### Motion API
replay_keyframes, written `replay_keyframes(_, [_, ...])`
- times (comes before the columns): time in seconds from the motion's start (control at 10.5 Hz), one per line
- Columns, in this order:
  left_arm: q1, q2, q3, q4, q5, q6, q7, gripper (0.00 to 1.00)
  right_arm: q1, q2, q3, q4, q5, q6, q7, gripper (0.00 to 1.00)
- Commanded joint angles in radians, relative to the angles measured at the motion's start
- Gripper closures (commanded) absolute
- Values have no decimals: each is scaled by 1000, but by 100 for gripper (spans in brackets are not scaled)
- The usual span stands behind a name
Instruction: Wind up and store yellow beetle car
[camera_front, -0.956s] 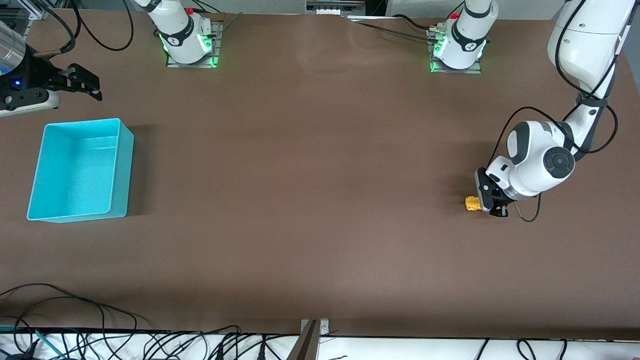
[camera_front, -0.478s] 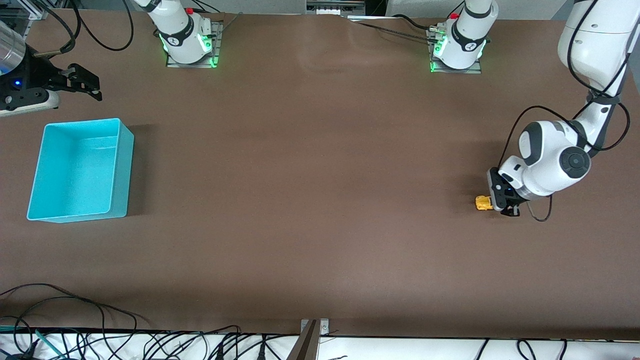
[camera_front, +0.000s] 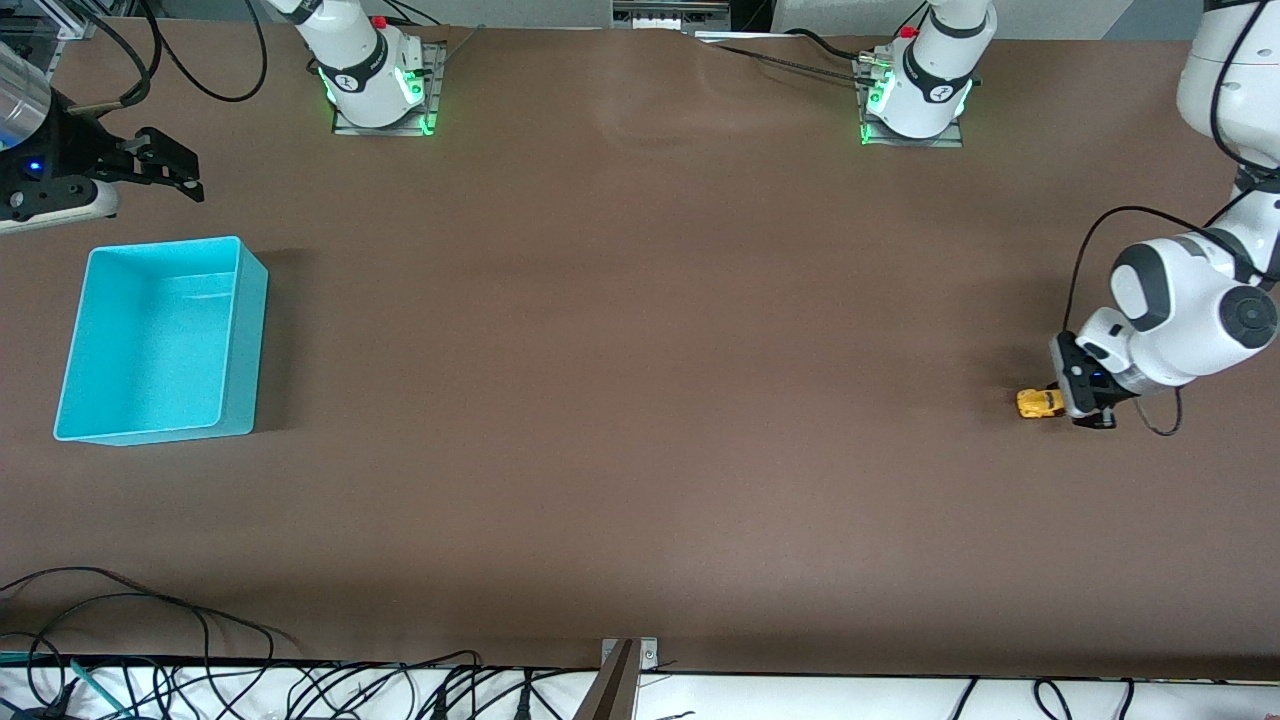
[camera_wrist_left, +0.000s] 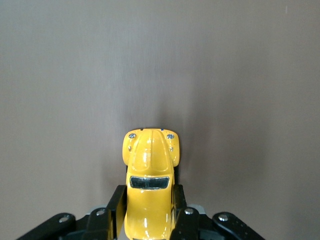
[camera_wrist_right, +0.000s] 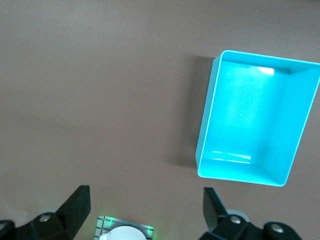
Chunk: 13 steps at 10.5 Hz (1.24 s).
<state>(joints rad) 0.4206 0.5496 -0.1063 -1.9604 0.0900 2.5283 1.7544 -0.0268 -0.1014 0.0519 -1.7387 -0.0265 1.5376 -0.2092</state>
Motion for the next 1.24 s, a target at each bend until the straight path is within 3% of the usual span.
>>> replay_keyframes(0.0, [53, 85, -3, 38, 25, -6, 92, 86, -7, 5, 3, 16, -1, -4, -15, 0])
replay_keyframes(0.57, [84, 87, -3, 46, 21, -8, 160, 86, -7, 5, 3, 16, -1, -4, -15, 0])
replay_keyframes(0.67, [86, 82, -4, 46, 14, -8, 158, 71, -7, 5, 3, 16, -1, -4, -15, 0])
replay_keyframes(0.76, [86, 70, -10, 46, -1, -28, 158, 16, -7, 5, 3, 16, -1, -4, -15, 0])
replay_keyframes(0.86, [86, 40, -30, 46, -13, -64, 157, 0, -7, 5, 3, 16, -1, -4, -15, 0])
replay_keyframes(1.15, [80, -117, -78, 48, -15, -263, 79, 0, -7, 5, 3, 16, -1, -4, -15, 0])
